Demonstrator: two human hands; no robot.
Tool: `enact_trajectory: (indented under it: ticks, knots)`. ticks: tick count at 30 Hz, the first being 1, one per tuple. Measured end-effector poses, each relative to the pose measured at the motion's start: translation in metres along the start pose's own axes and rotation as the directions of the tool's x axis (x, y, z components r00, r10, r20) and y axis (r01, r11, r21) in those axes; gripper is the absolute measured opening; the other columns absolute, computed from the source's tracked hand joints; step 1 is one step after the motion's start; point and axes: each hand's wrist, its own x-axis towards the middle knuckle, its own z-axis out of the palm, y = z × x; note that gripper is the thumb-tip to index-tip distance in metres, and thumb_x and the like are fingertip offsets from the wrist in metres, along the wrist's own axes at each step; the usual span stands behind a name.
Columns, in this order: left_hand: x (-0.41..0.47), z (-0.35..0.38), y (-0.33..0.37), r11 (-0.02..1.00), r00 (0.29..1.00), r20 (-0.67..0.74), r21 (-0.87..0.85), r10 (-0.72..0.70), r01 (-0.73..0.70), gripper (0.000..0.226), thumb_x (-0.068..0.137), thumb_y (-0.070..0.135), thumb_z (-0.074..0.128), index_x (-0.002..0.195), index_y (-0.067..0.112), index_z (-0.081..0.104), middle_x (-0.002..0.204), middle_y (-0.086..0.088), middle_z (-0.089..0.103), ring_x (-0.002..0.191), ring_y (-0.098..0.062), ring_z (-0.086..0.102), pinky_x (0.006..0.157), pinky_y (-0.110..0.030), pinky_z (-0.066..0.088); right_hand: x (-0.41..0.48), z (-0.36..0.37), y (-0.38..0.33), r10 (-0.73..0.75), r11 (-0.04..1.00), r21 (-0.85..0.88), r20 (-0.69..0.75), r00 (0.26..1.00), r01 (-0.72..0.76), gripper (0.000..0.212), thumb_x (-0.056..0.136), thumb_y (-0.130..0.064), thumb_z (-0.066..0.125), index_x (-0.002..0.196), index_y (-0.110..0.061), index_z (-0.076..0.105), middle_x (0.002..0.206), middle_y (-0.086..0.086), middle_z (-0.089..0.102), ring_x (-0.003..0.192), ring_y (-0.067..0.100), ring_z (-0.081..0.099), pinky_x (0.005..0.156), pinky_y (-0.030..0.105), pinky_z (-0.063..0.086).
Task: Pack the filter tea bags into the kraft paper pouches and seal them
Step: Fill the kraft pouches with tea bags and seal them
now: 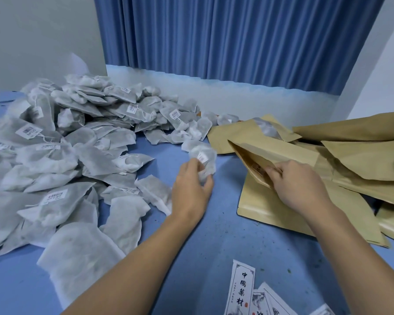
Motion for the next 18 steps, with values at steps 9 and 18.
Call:
enact_trajectory:
  ticks: [9, 18]
  knots:
    - [-0.027, 0.022, 0.051, 0.691, 0.687, -0.079, 0.054, 0.723, -0.721, 0.013, 0.082, 0.006, 0.069, 0.094, 0.003, 0.074, 0.105, -0.016, 0.067, 0.087, -0.035, 0.059, 0.076, -0.04, 0.05, -0.003, -0.004, -0.001, -0.017, 0.997, -0.078, 0.022, 1.0, 0.018, 0.022, 0.088, -0.022, 0.053, 0.066, -0.022, 0.054, 0.068, 0.005, 0.053, 0.071, 0.037, 0.054, 0.052, 0.031, 0.033]
    - [-0.004, 0.051, 0.078, 0.947, 0.858, 0.427, 0.012, 0.286, -0.321, 0.017, 0.097, 0.018, 0.057, 0.101, 0.008, 0.07, 0.102, -0.015, 0.066, 0.101, -0.033, 0.058, 0.079, -0.039, 0.047, 0.002, -0.015, 0.001, -0.075, 0.996, 0.047, 0.0, 0.997, 0.075, 0.023, 0.09, -0.018, 0.055, 0.071, -0.022, 0.067, 0.066, 0.002, 0.063, 0.069, 0.029, 0.057, 0.054, 0.033, 0.044]
